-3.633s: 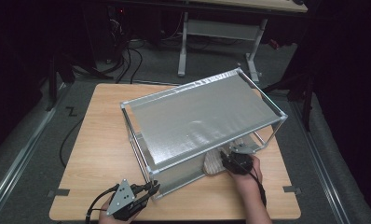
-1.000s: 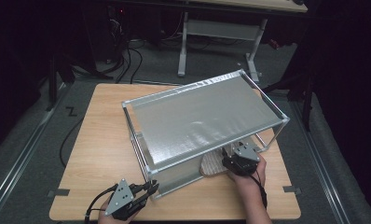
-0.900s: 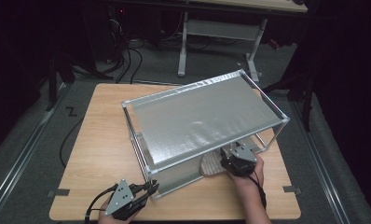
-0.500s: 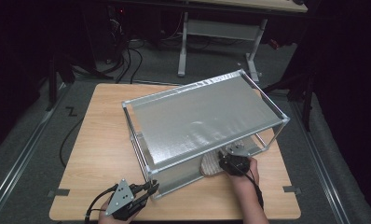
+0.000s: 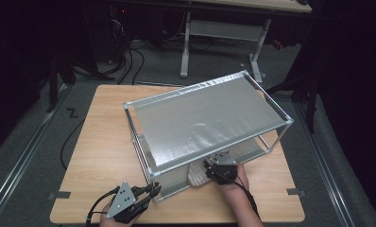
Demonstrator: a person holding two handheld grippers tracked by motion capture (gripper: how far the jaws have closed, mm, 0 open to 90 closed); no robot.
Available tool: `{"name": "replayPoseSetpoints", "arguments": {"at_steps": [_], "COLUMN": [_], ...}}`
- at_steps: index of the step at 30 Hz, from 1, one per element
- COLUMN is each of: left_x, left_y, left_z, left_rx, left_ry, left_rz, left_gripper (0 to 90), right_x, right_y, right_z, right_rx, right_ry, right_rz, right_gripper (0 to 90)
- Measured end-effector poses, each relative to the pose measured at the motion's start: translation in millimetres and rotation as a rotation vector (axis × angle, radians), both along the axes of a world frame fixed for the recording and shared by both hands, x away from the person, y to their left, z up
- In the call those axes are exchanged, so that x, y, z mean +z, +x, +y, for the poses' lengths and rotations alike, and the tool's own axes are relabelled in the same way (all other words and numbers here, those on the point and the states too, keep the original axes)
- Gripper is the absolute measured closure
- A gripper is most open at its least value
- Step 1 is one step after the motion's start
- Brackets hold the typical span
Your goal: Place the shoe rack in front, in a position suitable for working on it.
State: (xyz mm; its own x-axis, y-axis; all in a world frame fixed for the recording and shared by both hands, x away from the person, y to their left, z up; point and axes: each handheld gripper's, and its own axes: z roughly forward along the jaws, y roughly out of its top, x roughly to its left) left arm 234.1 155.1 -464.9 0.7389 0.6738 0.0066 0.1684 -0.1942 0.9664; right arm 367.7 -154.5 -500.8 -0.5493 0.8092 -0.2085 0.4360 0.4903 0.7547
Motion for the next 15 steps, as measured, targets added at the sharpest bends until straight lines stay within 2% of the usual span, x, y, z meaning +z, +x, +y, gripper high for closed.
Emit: {"name": "replayPoseSetpoints", "arguments": {"at_steps": [2,3,4,5,6,12,15], "left_x": [-0.1,-0.1,-0.1,-0.1,-0.1,-0.3,-0.3], "left_y": [0.0,-0.2,-0.2,-0.2,-0.2,-0.4,-0.4], "left_z": [0.0,-0.1,-0.1,0.2,0.2,-0.3,-0.3], "left_rx": [-0.001,0.001,0.001,0.000,0.000,0.003,0.005], "left_ry": [-0.002,-0.003,-0.003,0.000,0.000,-0.005,-0.004], "left_rz": [0.002,0.003,0.003,0.002,0.002,0.003,0.002], "left_gripper": [80.2,80.2,80.2,80.2,80.2,80.2,80.2], "right_x": [-0.3,-0.1,-0.1,-0.7,-0.7,-1.5,-1.7], "right_y": [-3.9,-8.2,-8.2,-12.0,-12.0,-25.3,-29.2], "right_z": [9.9,17.5,17.5,26.9,26.9,54.6,62.2], "right_rx": [0.047,0.062,0.062,0.097,0.097,0.194,0.220], "right_ry": [-0.008,-0.028,-0.028,-0.027,-0.027,-0.035,-0.036], "right_rz": [-0.011,-0.005,-0.005,-0.017,-0.017,-0.037,-0.041], "right_gripper": [51.2,51.5,51.5,51.6,51.6,52.1,52.3]}}
